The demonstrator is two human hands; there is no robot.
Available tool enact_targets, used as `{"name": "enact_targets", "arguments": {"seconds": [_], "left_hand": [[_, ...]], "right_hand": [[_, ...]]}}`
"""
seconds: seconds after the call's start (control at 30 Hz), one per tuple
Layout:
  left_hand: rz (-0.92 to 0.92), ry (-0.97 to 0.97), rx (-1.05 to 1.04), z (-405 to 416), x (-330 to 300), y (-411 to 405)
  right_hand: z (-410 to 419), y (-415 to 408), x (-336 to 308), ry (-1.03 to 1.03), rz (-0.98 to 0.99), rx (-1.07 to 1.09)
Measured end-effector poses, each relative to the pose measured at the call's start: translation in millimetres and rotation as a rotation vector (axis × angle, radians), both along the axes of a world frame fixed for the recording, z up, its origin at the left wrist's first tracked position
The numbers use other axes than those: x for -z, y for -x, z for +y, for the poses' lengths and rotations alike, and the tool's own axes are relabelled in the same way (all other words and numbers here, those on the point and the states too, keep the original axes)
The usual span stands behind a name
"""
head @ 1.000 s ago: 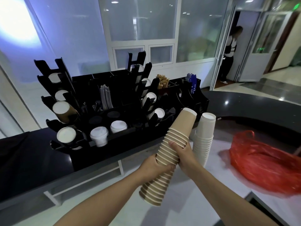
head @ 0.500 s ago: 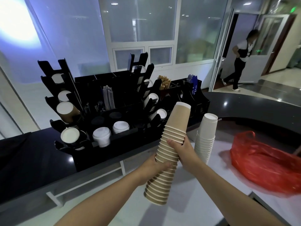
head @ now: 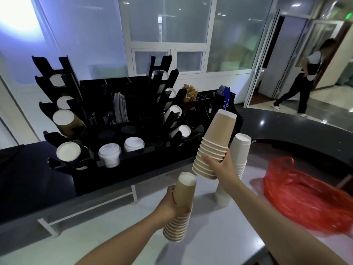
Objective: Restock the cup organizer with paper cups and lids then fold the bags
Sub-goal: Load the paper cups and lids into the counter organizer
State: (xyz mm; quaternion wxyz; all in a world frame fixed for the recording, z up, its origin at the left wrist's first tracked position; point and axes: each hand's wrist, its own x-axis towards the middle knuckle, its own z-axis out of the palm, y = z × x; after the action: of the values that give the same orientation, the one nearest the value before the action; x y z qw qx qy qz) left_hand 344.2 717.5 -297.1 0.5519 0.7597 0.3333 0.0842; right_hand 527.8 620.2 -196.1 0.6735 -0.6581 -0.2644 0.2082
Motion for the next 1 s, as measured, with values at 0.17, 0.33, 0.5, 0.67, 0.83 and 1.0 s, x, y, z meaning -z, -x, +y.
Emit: {"name": "enact_targets", "arguments": {"seconds": [0.17,0.33,0.5,0.67,0.83,1.0], "left_hand": [[0.012,-0.053,-0.035,5.5,30.6,-14.2],[0.076,-0.047,-0.039,9.7,59.1,-15.9],[0.053,0.0,0.045,10.8,62.7,-12.3],[-0.037,-0.078,0.068,24.5,18.4,-8.5],[-0.284,-0.133,-0.027,47.4,-63.7,-0.8],[-0.396,-0.352,-0.182,72.6,-135.8,27.9]], "right_hand": [[-3.5,-10.1,22.6,0.046,-0.016,-0.041],[-5.3,-20.7,35.1,0.11,-0.069,-0.102],[-3.1,-21.6,34.9,0.117,-0.068,-0.181],[17.4,-8.1,16.2,0.086,-0.065,-0.301],[57.2,19.5,-18.7,0.019,-0.131,-0.424],[106.5,60.9,-60.4,-0.051,-0.171,-0.58]]}}
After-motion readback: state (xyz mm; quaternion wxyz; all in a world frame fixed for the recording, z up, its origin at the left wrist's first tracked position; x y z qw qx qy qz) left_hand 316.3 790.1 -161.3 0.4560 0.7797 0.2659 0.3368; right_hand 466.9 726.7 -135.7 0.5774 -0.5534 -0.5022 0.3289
